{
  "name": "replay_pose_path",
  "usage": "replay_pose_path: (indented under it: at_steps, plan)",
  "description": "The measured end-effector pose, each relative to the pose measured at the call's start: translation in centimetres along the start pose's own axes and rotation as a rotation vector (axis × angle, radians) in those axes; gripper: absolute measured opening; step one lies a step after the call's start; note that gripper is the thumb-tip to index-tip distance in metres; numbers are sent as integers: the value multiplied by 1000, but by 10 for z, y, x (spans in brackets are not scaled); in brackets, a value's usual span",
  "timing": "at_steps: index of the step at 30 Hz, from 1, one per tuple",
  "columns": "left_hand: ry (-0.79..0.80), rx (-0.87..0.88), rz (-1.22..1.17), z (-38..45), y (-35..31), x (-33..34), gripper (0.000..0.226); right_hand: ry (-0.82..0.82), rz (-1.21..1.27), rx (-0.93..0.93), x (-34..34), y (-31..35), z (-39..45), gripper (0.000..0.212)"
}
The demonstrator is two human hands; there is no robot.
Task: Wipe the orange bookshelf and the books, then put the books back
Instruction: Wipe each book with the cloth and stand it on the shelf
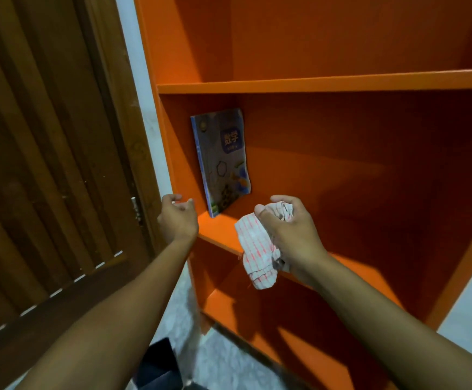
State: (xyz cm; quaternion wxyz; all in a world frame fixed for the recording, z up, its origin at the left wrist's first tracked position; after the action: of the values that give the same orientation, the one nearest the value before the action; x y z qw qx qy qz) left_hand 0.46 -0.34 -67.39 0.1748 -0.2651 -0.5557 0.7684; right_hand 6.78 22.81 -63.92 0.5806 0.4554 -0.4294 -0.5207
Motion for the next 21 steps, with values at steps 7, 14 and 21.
replay_pose_path:
  at_steps: [7, 14, 21]
  plan:
    - [116, 121, 106, -43, 80, -84, 5, 172, -9, 249, 42, -37, -46, 22]
    - [544, -404, 448, -124, 279, -141, 14, 369, -271, 369, 85, -119, -103, 17]
    - [861, -468, 823, -202, 369, -150, 52, 550, -529, 219, 113, -145, -114, 27]
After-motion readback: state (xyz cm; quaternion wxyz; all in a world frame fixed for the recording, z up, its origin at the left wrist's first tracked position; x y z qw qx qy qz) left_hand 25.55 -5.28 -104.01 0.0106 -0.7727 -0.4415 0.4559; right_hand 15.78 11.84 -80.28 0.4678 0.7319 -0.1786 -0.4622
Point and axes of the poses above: each hand's wrist, its own z-axis towards the middle knuckle, its own x-axis out of the palm, y = z × x, the point moved 3 cm from there along z, towards the middle knuckle, and after that the axes turned 4 degrees about -x, right-handed, at the moved point
